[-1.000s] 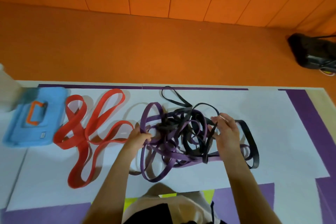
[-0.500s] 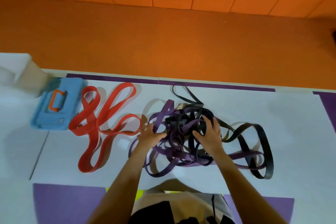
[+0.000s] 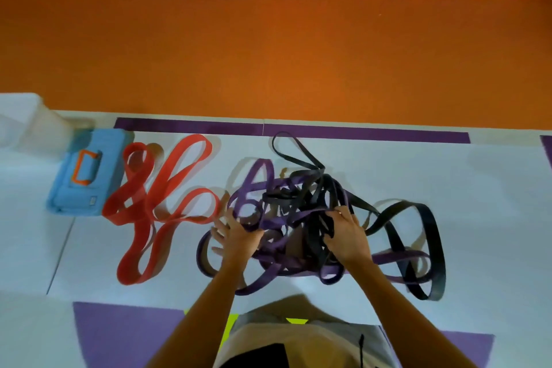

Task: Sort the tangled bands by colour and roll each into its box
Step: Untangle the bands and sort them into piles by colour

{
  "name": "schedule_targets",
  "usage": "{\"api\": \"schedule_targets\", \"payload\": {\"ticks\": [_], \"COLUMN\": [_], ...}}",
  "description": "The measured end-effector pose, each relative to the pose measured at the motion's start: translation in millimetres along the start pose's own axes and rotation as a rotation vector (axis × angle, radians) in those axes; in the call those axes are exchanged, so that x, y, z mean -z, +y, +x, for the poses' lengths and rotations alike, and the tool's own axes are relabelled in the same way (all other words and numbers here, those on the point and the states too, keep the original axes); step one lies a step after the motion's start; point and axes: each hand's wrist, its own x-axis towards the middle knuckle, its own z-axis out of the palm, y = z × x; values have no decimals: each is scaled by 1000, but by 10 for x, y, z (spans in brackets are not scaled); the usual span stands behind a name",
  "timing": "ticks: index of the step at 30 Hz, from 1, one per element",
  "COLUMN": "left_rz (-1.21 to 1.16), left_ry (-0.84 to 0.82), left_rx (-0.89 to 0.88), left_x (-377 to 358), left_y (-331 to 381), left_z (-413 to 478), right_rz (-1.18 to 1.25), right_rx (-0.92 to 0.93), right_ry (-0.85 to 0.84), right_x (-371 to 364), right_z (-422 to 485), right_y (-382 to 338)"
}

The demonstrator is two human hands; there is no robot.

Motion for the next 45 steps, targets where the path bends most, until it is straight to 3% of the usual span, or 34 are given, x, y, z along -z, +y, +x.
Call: {"api": "schedule_targets", "payload": {"ticks": [4, 6, 7, 9, 11, 13, 17, 22, 24, 27, 29, 33, 39, 45], "left_rz": [89, 93, 92, 41, 31, 123, 287, 193, 176, 207, 204, 52, 96, -55], "left_ry": [300, 380, 370, 192, -42, -145, -70, -32, -24, 67, 114, -136, -297, -353], "left_rx": [-155, -349, -463, -612, -659, -674, -788, -853, -893, -983, -1034, -897, -750, -741], "left_x": [5, 0, -12, -70, -130, -173, -169, -86, -42, 14, 31, -12, -99, -128], "left_y": [155, 206, 232, 314, 405, 451, 421, 346, 302, 256, 230, 220, 284, 466], "left_z": [-73, -68, -62, -75, -118, -137, -102, -38, -6, -29, -70, -122, -53, 14], "right_rz": [189, 296, 350, 456, 460, 370, 346, 357, 411, 461, 487, 599, 748, 842], "right_rx": [84, 50, 29, -13, -63, -81, -83, 8, -67, -237, -312, -365, -330, -203], "right_ry": [-6, -16, -11, 41, 106, 132, 195, 153, 188, 391, 384, 211, 111, 303], "right_x": [-20, 21, 32, 18, -28, -111, -191, -269, -310, -333, -335, -277, -190, 42], "right_z": [-78, -82, -97, -142, -200, -268, -319, -391, -481, -574, -586, -576, -508, -458], "right_y": [166, 225, 240, 253, 270, 254, 67, -41, -83, -73, -45, -94, -121, 41]}}
